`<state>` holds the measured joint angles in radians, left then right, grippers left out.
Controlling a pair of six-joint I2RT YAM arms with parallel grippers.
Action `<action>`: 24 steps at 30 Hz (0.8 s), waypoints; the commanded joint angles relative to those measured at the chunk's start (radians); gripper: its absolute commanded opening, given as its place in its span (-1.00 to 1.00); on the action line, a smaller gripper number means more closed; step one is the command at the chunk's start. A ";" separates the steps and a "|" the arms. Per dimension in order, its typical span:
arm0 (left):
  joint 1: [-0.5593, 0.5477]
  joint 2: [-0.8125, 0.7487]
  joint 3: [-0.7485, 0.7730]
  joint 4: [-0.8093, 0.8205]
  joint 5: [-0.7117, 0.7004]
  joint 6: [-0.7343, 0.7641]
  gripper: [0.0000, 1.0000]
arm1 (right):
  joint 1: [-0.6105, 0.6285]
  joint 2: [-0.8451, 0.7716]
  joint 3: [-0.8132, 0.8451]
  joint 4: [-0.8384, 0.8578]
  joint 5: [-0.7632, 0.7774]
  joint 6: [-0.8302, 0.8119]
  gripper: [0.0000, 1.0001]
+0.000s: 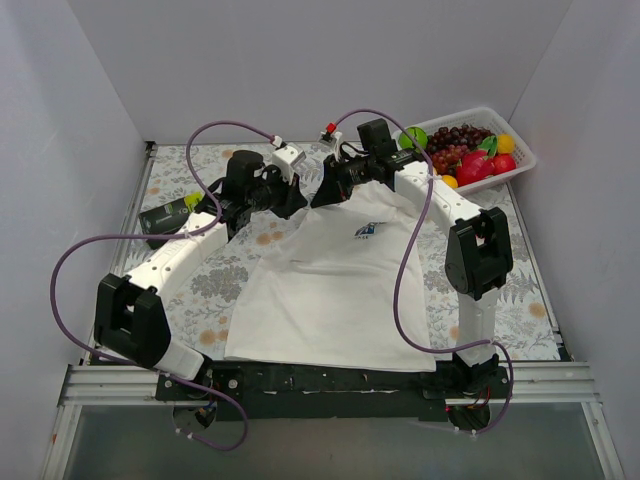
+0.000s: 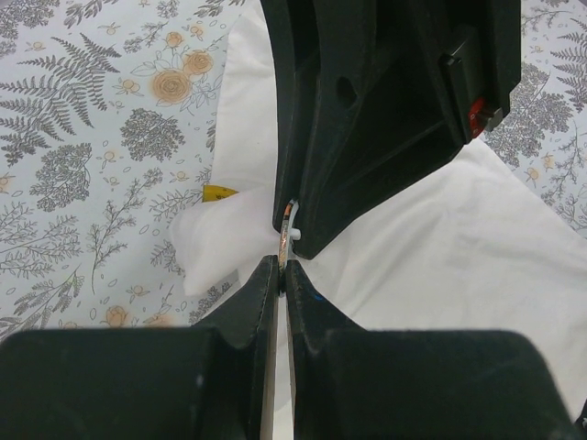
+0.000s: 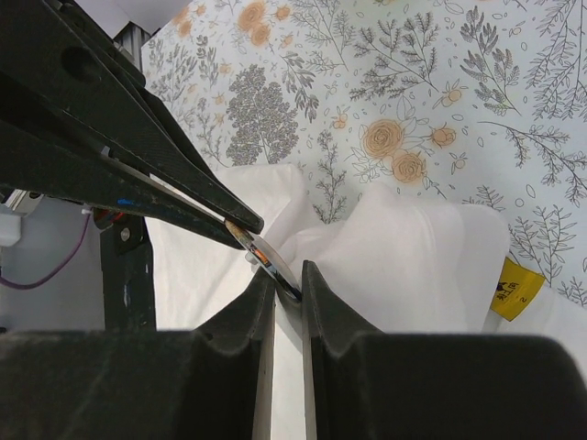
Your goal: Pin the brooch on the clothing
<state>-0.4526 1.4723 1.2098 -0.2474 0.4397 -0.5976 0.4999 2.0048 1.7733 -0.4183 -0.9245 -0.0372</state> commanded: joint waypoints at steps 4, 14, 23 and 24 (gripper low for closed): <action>-0.100 -0.033 0.056 0.033 0.200 -0.028 -1.00 | 0.029 0.022 0.035 0.122 0.180 0.025 -0.97; -0.100 -0.116 -0.096 0.095 0.133 -0.090 -1.00 | 0.002 -0.081 -0.178 0.394 0.207 0.215 -0.97; -0.100 -0.165 -0.197 0.197 0.044 -0.166 -1.00 | -0.012 -0.141 -0.284 0.553 0.197 0.286 -0.97; -0.100 -0.171 -0.210 0.212 0.030 -0.168 -1.00 | -0.014 -0.144 -0.296 0.564 0.194 0.296 -0.97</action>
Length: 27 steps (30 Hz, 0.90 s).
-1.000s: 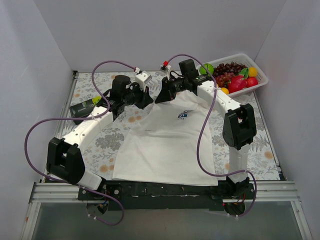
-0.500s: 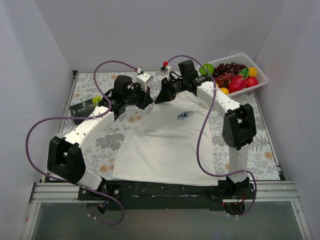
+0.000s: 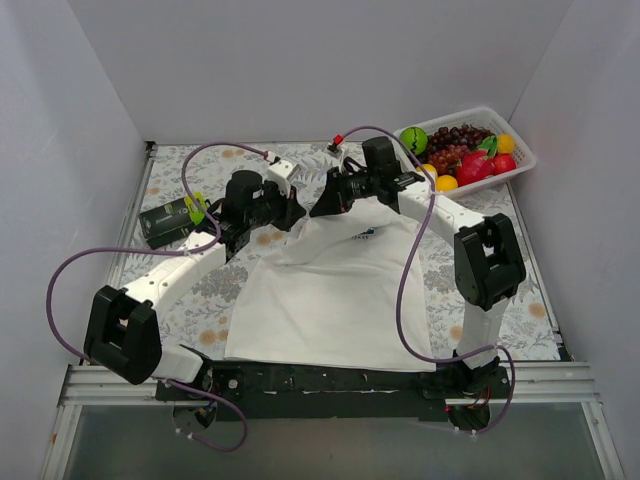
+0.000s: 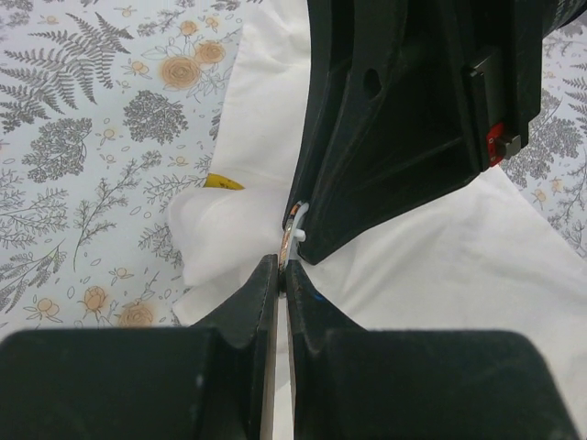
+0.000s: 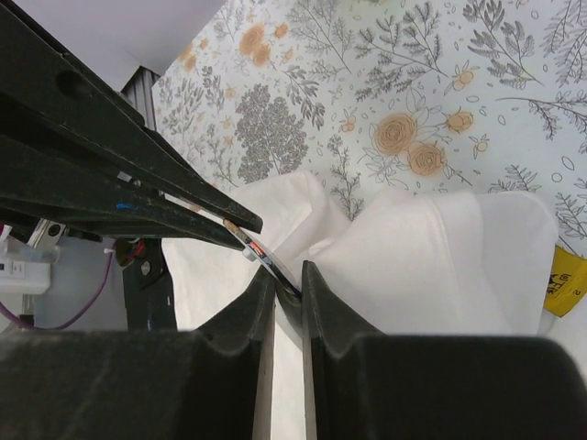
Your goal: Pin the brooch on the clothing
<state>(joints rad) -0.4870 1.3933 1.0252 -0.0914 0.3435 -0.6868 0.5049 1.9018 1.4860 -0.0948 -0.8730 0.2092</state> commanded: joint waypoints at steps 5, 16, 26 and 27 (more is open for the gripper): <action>-0.064 -0.134 -0.053 0.082 0.081 -0.089 -1.00 | -0.023 -0.053 -0.033 0.283 0.146 0.079 -0.97; -0.033 -0.152 -0.070 0.085 0.043 -0.114 -1.00 | -0.034 -0.136 -0.165 0.495 0.106 0.137 0.14; 0.044 -0.086 -0.016 0.084 -0.004 -0.135 -1.00 | -0.054 -0.267 -0.294 0.531 0.172 0.073 0.80; 0.050 -0.076 0.004 0.078 -0.021 -0.135 -1.00 | -0.054 -0.276 -0.308 0.506 0.193 0.059 0.81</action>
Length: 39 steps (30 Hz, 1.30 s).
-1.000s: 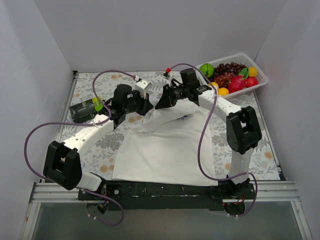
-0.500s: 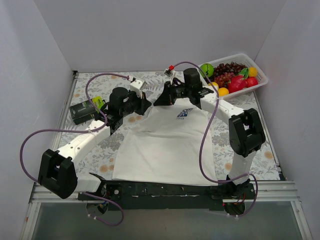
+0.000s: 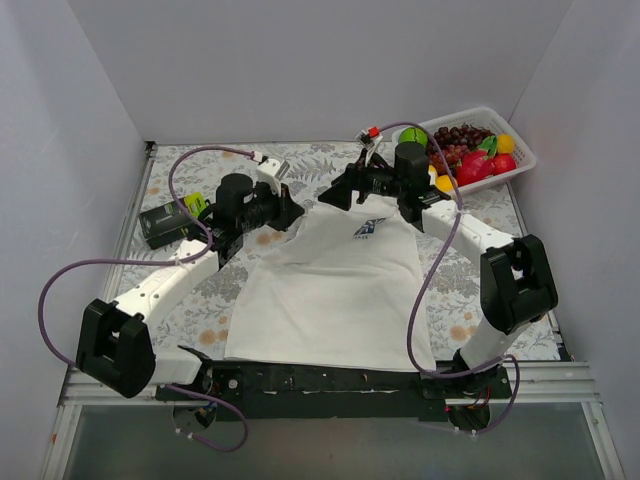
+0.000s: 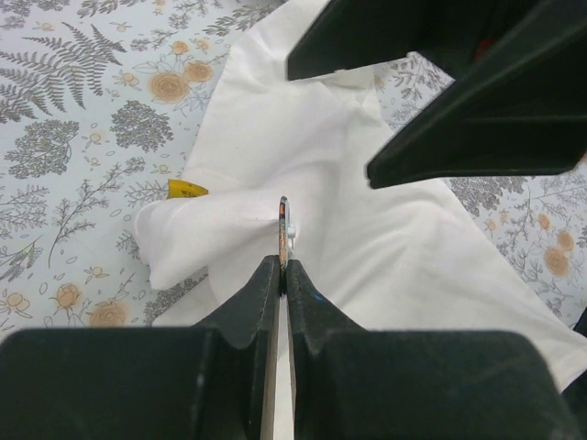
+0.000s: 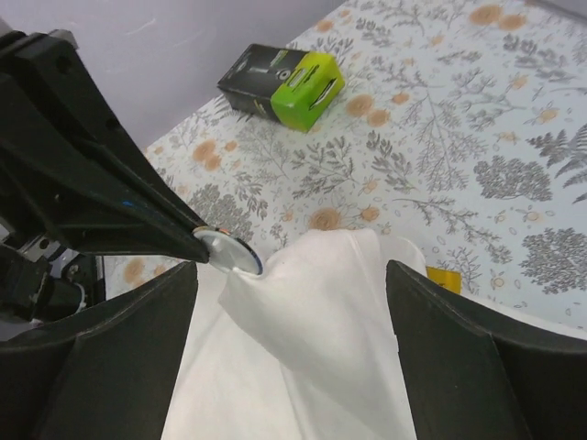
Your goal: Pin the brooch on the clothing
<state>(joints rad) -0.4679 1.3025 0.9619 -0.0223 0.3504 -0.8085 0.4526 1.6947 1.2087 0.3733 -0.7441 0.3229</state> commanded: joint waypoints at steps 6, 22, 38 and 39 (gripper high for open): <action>0.075 0.124 0.142 -0.024 -0.128 0.000 -1.00 | -0.003 -0.122 -0.077 -0.123 0.219 -0.174 0.82; 0.276 0.408 0.417 -0.131 -0.255 -0.041 -1.00 | -0.002 0.101 -0.180 -0.372 0.393 -0.217 0.78; 0.298 0.563 0.693 -0.271 -0.197 -0.083 0.76 | -0.002 0.143 0.078 -0.493 0.614 -0.232 0.82; 0.296 0.528 0.677 -0.269 -0.203 -0.090 0.82 | -0.002 0.123 0.075 -0.491 0.624 -0.232 0.82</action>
<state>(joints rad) -0.1776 1.9369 1.6329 -0.2569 0.1429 -0.8753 0.4530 1.9144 1.2388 -0.0994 -0.2016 0.1116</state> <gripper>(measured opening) 0.818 0.906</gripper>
